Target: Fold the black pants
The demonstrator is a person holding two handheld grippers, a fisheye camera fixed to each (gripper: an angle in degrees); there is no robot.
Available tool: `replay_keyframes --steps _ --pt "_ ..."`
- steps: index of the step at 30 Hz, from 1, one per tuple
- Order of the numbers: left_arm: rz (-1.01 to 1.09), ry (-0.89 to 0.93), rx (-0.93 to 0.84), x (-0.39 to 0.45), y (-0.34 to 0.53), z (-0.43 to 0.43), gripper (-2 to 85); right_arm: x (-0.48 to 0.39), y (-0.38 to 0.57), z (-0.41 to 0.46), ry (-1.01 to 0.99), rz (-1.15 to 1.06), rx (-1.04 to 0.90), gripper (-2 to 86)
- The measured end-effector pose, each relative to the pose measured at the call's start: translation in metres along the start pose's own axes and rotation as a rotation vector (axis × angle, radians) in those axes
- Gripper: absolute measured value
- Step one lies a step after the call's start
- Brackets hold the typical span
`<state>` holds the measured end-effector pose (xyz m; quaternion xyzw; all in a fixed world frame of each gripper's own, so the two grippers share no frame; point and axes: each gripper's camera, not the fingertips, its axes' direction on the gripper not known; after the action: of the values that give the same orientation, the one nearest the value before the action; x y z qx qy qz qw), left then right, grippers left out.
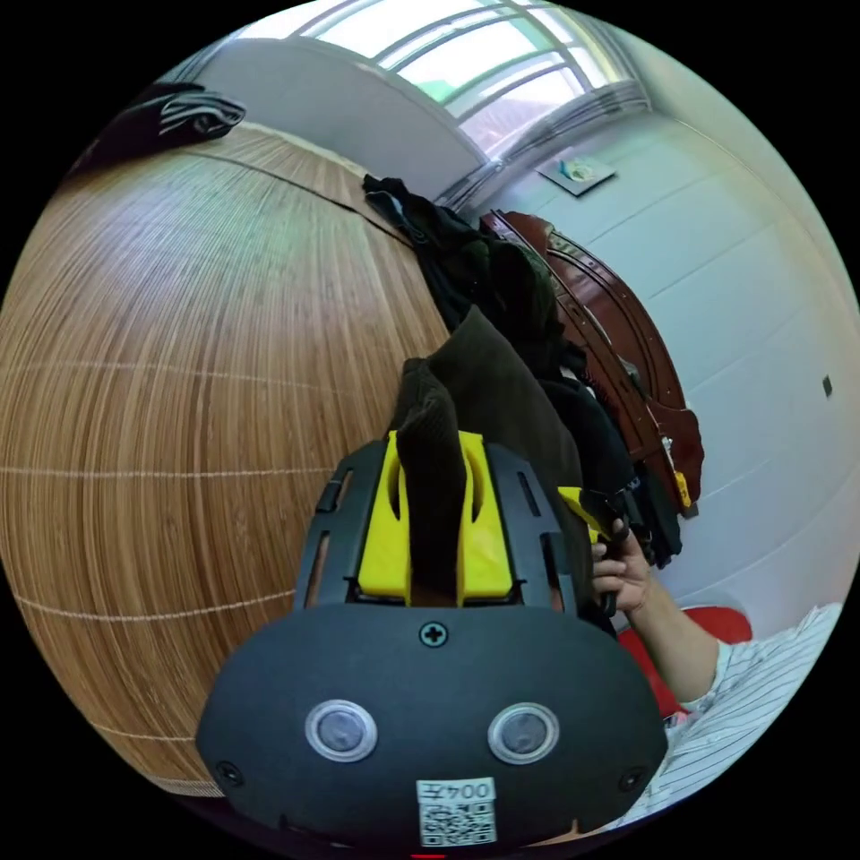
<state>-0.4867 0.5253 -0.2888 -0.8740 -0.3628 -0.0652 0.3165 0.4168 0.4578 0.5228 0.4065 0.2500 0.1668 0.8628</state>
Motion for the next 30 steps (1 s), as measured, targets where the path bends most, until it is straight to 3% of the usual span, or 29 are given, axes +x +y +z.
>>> replay_keyframes --steps 5,8,14,17,21,24,30 --pt "0.2 -0.073 0.096 0.05 0.018 -0.011 7.8 -0.088 0.002 0.033 0.385 -0.235 0.087 11.4" --pt "0.388 -0.179 0.146 0.102 0.032 -0.023 7.7 -0.136 0.009 0.059 0.505 -0.389 0.113 11.2" --pt "0.718 -0.478 0.222 0.166 0.065 -0.043 7.8 -0.188 0.009 0.103 0.502 -0.532 0.132 11.0" --pt "0.756 -0.536 0.243 0.167 0.071 -0.053 8.0 -0.202 -0.002 0.126 0.493 -0.569 0.102 10.7" --pt "0.657 -0.543 0.173 0.135 0.071 -0.061 8.4 -0.184 -0.021 0.149 0.49 -0.494 0.002 11.0" --pt "0.498 -0.448 0.144 0.096 0.07 -0.089 9.7 -0.165 -0.036 0.14 0.405 -0.498 -0.059 12.7" --pt "0.107 -0.037 0.066 -0.012 0.04 -0.146 13.4 -0.094 -0.104 0.088 0.093 -0.278 -0.245 17.3"
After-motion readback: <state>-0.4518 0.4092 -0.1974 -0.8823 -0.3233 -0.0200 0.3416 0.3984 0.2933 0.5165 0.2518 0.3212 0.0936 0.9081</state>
